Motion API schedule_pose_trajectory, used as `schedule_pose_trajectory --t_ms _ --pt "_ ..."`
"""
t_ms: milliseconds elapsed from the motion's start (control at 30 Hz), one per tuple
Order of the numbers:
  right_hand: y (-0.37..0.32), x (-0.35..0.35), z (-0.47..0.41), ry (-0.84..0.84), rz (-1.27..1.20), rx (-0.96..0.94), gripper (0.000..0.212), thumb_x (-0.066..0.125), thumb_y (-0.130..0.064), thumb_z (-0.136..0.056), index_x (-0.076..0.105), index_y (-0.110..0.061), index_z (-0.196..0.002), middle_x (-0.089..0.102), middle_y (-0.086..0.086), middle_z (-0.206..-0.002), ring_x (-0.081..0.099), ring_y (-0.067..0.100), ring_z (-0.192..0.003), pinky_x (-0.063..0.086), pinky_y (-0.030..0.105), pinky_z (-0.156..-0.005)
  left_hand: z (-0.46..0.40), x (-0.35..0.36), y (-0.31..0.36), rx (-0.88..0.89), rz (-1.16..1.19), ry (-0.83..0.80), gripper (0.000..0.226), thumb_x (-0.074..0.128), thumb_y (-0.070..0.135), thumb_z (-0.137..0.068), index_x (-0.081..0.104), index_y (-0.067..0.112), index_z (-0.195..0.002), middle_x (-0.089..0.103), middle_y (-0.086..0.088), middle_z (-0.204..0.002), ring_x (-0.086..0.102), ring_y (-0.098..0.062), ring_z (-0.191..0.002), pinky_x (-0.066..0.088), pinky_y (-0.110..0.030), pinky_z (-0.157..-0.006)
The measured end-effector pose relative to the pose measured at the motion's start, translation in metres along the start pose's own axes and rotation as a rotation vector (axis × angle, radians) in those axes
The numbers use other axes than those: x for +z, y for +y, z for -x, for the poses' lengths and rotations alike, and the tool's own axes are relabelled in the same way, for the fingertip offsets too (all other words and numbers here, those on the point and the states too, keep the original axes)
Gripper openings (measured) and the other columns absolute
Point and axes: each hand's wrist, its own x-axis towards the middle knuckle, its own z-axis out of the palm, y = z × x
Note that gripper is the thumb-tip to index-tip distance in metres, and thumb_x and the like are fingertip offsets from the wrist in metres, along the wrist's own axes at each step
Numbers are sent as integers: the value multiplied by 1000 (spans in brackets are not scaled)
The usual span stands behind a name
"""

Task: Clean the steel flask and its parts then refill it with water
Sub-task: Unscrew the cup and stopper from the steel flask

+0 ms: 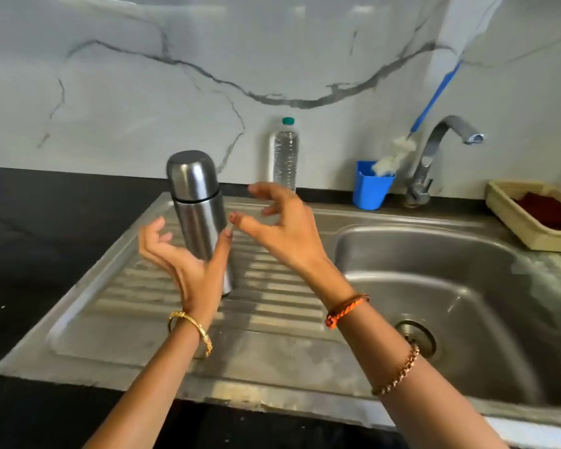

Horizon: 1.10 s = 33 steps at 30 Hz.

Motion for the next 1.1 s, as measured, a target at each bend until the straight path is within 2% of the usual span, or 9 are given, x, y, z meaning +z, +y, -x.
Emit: schedule_pose_trajectory --t_ms 167,200,300,433,500,600,767,900,1100 --pt "-9 -28 -11 87 131 -67 64 74 -39 -75 48 -19 -130 50 1 -127 53 11 -104 46 23 -84 -3 13 9 -262 130 -247 110 73 56 -51 23 8 -136 29 -4 -135 39 -18 -117 37 -23 -96" --pt "-24 1 -25 119 192 -43 65 74 -41 -74 48 -19 -130 51 1 -127 54 12 -104 45 22 -83 -27 1 -18 -315 201 -354 113 75 56 -48 22 12 -137 32 -5 -137 41 -16 -118 39 -19 -94" --pt "-42 34 -44 137 303 -29 70 72 -48 -73 47 -16 -130 51 5 -127 55 18 -107 48 29 -85 -57 -6 -51 -425 305 -555 117 85 52 -39 29 19 -136 44 -3 -134 50 -13 -117 46 -26 -95" --pt "-43 48 -59 15 477 -26 66 67 -52 -74 50 -14 -125 55 7 -120 57 22 -103 48 33 -82 -59 -2 -48 -451 323 -511 71 91 17 -50 52 19 -109 65 3 -101 64 -3 -88 55 -25 -78" --pt "-48 55 -67 7 531 -43 54 67 -54 -74 57 -12 -106 60 4 -98 59 22 -89 45 29 -70 -60 -2 -46 -441 333 -471 61 92 23 -44 56 24 -92 67 6 -88 65 -1 -76 54 -25 -69" --pt "-49 58 -72 39 564 -53 53 68 -59 -70 53 -11 -87 54 -1 -76 53 19 -72 39 29 -61 -61 0 -44 -450 364 -475 60 85 41 -34 57 27 -86 68 6 -84 66 -5 -75 54 -23 -66" --pt "-50 42 -70 125 595 -46 48 70 -56 -67 54 -12 -79 55 -1 -71 54 21 -69 40 30 -59 -60 12 -30 -420 371 -566 57 93 21 -42 58 25 -87 70 1 -89 67 -4 -76 53 -19 -66" --pt "-44 18 -67 225 637 -4 44 69 -53 -65 51 -13 -67 47 -5 -56 49 21 -60 30 23 -48 -59 27 -18 -394 374 -667 62 88 40 -33 59 26 -85 70 3 -86 68 -10 -80 56 -24 -68" --pt "-39 7 -69 216 705 15 42 67 -48 -67 56 -8 -74 54 1 -64 54 21 -63 31 23 -46 -51 47 -14 -377 364 -708 58 91 33 -34 59 25 -82 69 7 -80 66 -3 -72 54 -21 -62"
